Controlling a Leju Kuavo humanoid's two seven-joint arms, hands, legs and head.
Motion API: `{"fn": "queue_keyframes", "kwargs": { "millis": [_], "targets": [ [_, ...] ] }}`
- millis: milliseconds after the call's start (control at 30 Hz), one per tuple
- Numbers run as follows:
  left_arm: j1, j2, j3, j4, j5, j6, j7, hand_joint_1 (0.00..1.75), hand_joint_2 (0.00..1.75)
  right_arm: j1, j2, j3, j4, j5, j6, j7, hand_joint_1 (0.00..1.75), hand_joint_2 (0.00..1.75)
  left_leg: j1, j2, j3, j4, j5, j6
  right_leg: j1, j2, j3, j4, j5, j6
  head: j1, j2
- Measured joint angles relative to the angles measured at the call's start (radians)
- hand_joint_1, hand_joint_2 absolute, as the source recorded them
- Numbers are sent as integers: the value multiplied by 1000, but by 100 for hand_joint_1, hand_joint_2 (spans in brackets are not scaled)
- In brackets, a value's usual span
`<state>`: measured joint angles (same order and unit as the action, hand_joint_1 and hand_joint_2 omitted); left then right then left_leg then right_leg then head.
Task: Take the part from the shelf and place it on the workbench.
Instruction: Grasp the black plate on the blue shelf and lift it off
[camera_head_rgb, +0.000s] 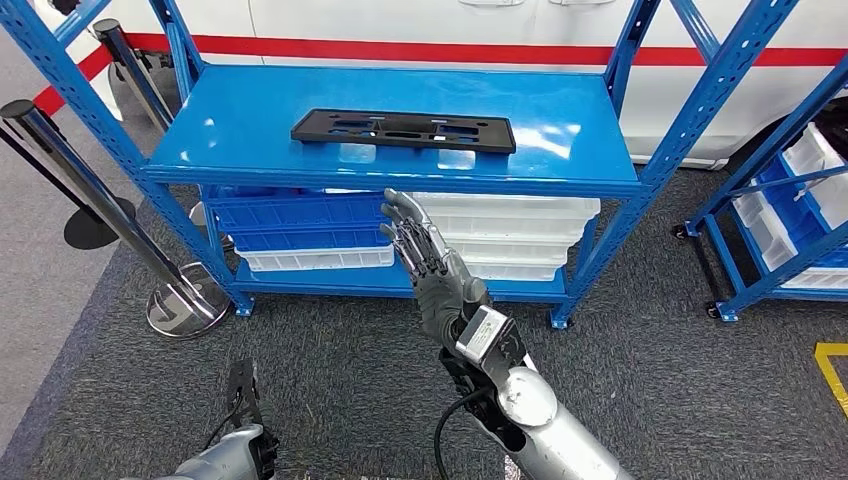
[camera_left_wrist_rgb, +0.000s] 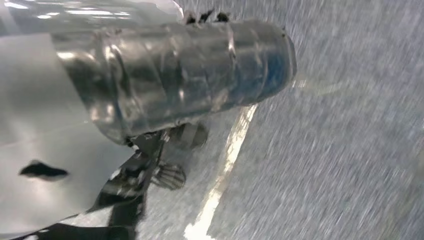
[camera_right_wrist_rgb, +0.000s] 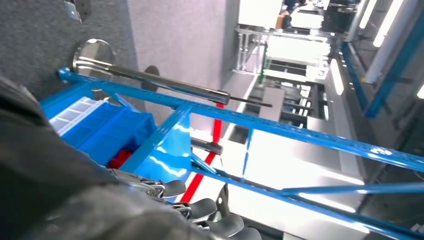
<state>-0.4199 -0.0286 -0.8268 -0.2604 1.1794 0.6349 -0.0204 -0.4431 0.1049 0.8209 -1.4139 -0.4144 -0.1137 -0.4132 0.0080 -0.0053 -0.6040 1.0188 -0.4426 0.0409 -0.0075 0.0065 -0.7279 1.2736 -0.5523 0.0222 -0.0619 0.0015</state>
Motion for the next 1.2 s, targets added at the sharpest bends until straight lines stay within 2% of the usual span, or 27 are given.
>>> {"fn": "queue_keyframes", "kwargs": {
  "millis": [33,67,100,167,200,233,300,367,433,500,533,567,600,667,700,733,767,867,900,967,1033,1067,1100,1133,1200],
  "targets": [
    [0,0,-3,1,0,0,4,0,0,0,0,1,3,-4,2,2,0,0,0,0,0,1,-1,0,-2,0,-20,36,-6,3,0,0],
    [1,-1,-7,2,0,-1,6,0,0,-1,0,4,6,-7,4,4,0,0,1,0,0,2,-2,0,-5,0,-23,35,9,5,0,0],
    [0,-1,-10,2,1,-1,7,0,0,-3,0,9,10,-9,6,6,0,0,2,-1,0,5,-4,-2,-8,-1,-7,-3,39,7,0,0],
    [-3,-2,-20,4,2,-6,6,0,0,-12,1,23,17,-12,11,9,0,0,1,-1,-2,14,-12,-10,-11,-2,53,-133,102,6,1,0],
    [-5,-2,-23,5,3,-12,4,0,0,-17,2,27,20,-14,13,11,0,0,-1,-1,-4,18,-15,-15,-10,-2,77,-181,115,2,0,0],
    [-6,-2,-26,6,3,-20,1,0,0,-20,4,31,22,-16,14,12,0,0,-3,-1,-6,20,-16,-20,-8,-2,89,-208,117,-3,-1,0],
    [-9,-2,-28,6,3,-34,-3,0,0,-23,7,34,27,-20,16,13,0,0,-2,-1,-8,18,-14,-30,-5,0,92,-218,113,-15,-2,0],
    [-11,-2,-29,6,3,-42,-5,0,0,-26,10,39,32,-21,18,14,0,0,1,-1,-11,26,-24,-39,-7,0,99,-227,115,-28,-3,0],
    [-13,-3,-30,6,4,-46,-5,0,0,-34,15,46,37,-21,22,16,0,0,4,0,-46,101,-62,-48,-11,-2,109,-234,115,-38,-8,0],
    [-13,-4,-30,7,5,-48,-3,0,0,-41,18,54,44,-15,24,17,0,0,5,0,-111,224,-107,-54,-9,-2,113,-235,112,-44,-13,0],
    [-11,-5,-30,8,6,-48,-2,0,0,-42,19,58,48,-10,23,17,0,0,6,0,-138,267,-114,-55,-9,-2,115,-235,109,-46,-13,0],
    [-10,-5,-30,9,7,-48,-2,0,0,-42,19,62,52,-5,20,17,0,0,6,0,-150,278,-104,-56,-9,-1,118,-234,107,-47,-13,0],
    [-9,-5,-30,10,7,-48,-1,0,0,-43,20,65,55,-1,17,16,0,0,6,0,-144,251,-75,-56,-9,0,121,-234,104,-46,-13,0],
    [-10,-5,-30,11,7,-48,-1,0,0,-46,23,70,60,2,13,15,0,0,6,2,-95,129,-3,-52,-10,1,130,-232,96,-41,-13,0],
    [-12,-5,-31,11,8,-47,-1,0,0,-50,25,72,63,4,13,14,0,0,3,3,-68,70,19,-49,-7,1,131,-230,91,-37,-13,0],
    [-13,-5,-31,11,9,-46,-1,0,0,-54,27,74,65,8,10,13,0,0,1,3,-52,36,25,-45,-5,0,131,-230,89,-32,-13,0],
    [-14,-6,-31,11,10,-45,-1,0,0,-58,28,75,67,13,7,13,0,0,-2,2,-47,24,19,-40,-3,-2,131,-231,87,-27,-12,0],
    [-14,-7,-31,11,13,-41,-2,0,0,-65,31,81,75,35,-3,12,0,0,1,-8,-39,14,14,-25,0,-7,135,-231,78,-11,-10,0],
    [-15,-8,-31,11,13,-41,-2,0,0,-68,31,84,77,41,-5,11,0,0,3,-12,-33,10,13,-20,0,-9,131,-215,68,-7,-10,0],
    [-17,-8,-31,12,13,-41,-3,0,0,-75,32,89,82,47,-4,10,0,0,5,-21,-22,7,8,-10,-2,-9,87,-122,25,-2,-8,0],
    [-16,-7,-31,14,14,-43,-3,0,0,-77,32,95,88,50,-2,9,0,0,2,-32,-16,8,1,-4,-2,-9,13,5,-14,-1,-8,0],
    [-15,-7,-31,15,14,-45,-2,0,0,-76,32,97,92,51,-2,9,0,0,1,-41,-12,8,-2,-3,-2,-8,-11,33,-9,-2,-8,0],
    [-14,-7,-31,16,14,-47,-1,0,0,-76,32,99,96,51,-1,9,0,0,1,-51,-7,8,-6,-3,-2,-7,-16,21,18,-5,-8,0],
    [-14,-7,-31,16,14,-49,0,0,0,-77,32,100,99,51,-1,9,0,0,1,-62,0,9,-11,-4,-2,-2,-1,-31,61,-9,-8,0],
    [-15,-7,-31,16,14,-51,1,0,0,-78,32,102,104,51,-1,8,0,0,1,-83,9,9,-20,-8,-3,37,46,-157,133,-19,-10,0]
  ]
}}
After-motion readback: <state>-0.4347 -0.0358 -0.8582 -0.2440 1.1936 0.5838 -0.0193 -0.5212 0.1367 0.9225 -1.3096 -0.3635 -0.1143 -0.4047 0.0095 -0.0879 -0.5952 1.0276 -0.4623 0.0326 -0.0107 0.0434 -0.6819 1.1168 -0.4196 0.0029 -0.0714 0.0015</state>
